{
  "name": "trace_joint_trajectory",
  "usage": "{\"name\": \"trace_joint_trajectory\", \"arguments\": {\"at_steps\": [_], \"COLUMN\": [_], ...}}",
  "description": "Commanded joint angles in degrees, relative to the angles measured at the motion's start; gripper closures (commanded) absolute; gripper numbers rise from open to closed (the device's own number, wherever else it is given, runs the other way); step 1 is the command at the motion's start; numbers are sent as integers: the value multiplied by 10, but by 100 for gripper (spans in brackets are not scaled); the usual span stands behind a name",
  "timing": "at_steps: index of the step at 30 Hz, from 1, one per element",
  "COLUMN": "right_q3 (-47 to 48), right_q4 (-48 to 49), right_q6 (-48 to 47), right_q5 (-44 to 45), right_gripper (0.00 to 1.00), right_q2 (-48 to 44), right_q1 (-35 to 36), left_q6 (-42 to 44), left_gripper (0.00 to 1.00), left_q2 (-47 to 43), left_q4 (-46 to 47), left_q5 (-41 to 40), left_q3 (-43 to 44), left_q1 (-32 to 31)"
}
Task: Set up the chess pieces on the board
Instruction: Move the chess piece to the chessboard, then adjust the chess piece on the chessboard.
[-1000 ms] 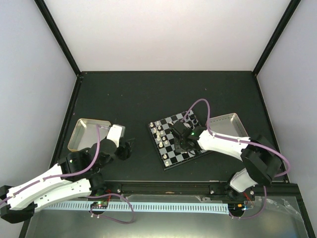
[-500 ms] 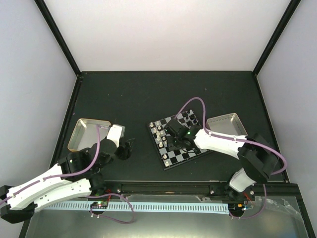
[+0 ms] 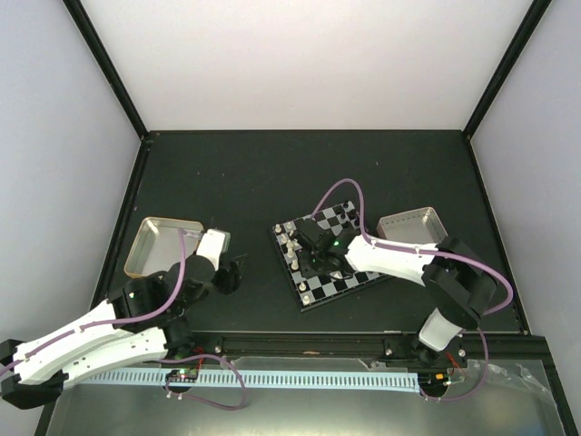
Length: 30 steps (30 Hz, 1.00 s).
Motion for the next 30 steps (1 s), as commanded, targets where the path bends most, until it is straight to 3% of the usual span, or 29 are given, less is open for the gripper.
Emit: {"name": "trace_joint_trajectory", "arguments": {"at_steps": [1,8,16,20,30], "right_q3": [24,38,61,76,68], "right_q4": [-14,-15,-25,-51,-71], "right_q6": [-6,3,-23,-46,-14], "right_q5": [5,69,59,59,93], "right_gripper": [79,66,68,69,79], "right_q2": [-1,-37,-27,-11,18], "right_q1": [5,2,-5,24,43], "left_q6": [-2,-2,-2,-2,-3], "left_gripper": [37,37,37,37,37], "left_q2": [6,6,6,8,11], "left_q4": [-3,-4,-7,-4,-4], "left_q5": [-10,-12,-14,-14,-14], "left_q3": [2,3,4,2,2], "left_q1": [3,3,3,3,3]}}
